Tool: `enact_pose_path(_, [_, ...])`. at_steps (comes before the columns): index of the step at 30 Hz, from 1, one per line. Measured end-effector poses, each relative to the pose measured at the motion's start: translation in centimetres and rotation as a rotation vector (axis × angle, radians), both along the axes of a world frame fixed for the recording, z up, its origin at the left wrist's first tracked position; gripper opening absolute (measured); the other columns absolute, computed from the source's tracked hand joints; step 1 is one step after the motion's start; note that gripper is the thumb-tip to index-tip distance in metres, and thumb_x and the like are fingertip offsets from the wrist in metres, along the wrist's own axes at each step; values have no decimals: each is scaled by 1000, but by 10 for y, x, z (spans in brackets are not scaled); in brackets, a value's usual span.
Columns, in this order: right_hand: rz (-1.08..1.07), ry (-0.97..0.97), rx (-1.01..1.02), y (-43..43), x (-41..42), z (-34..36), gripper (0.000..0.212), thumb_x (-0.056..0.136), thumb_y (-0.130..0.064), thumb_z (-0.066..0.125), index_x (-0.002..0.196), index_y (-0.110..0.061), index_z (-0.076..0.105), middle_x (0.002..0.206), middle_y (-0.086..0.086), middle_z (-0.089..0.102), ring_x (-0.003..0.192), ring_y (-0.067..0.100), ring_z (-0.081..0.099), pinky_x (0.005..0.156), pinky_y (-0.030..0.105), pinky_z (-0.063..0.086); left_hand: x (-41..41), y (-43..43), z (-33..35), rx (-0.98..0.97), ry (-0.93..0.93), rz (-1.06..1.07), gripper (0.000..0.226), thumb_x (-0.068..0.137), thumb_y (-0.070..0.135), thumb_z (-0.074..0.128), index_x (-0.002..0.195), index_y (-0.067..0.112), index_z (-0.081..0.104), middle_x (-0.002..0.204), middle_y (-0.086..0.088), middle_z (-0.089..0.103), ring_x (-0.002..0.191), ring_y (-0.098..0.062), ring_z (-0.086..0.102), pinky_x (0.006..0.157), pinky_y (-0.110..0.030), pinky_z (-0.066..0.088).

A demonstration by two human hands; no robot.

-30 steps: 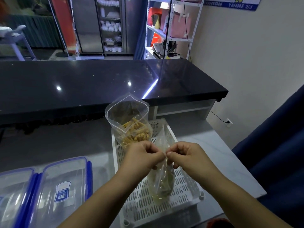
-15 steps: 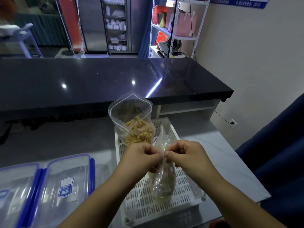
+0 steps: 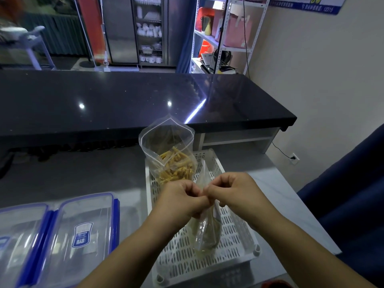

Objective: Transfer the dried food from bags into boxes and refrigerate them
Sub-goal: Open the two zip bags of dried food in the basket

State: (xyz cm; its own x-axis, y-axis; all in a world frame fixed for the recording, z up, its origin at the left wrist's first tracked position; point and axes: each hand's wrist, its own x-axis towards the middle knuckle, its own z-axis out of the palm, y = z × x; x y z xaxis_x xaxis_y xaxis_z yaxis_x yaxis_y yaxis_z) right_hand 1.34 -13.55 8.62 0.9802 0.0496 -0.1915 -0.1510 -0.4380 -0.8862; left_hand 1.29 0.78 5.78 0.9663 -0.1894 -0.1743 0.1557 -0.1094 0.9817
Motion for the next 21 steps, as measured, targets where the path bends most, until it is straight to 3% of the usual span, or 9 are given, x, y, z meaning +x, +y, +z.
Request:
enact_pose_path(6, [-14,42,75,-3,2,0,4,78,-1,68,75,-2,71,56,-4,64,46,-2,52,44,11,41,0,5,0,-39,7,-43,10,78,6,71,72,5,63,58,-1,65,52,-8,60,52,-19,48])
enact_pose_path(14, [-156,57,202,2,-3,-13,11,77,3,65,68,-3,67,60,6,63,46,3,51,42,15,40,5,7,-1,-163,152,-63,12,85,2,60,74,6,57,66,-8,62,55,-14,60,51,-21,48])
enact_pose_path(21, [-335,47,238,-18,-2,-12,16,81,2,59,68,-6,60,54,-1,60,46,6,44,40,16,34,15,21,-1,-142,149,123,13,84,-4,58,73,2,53,68,-13,64,57,-22,62,54,-29,55])
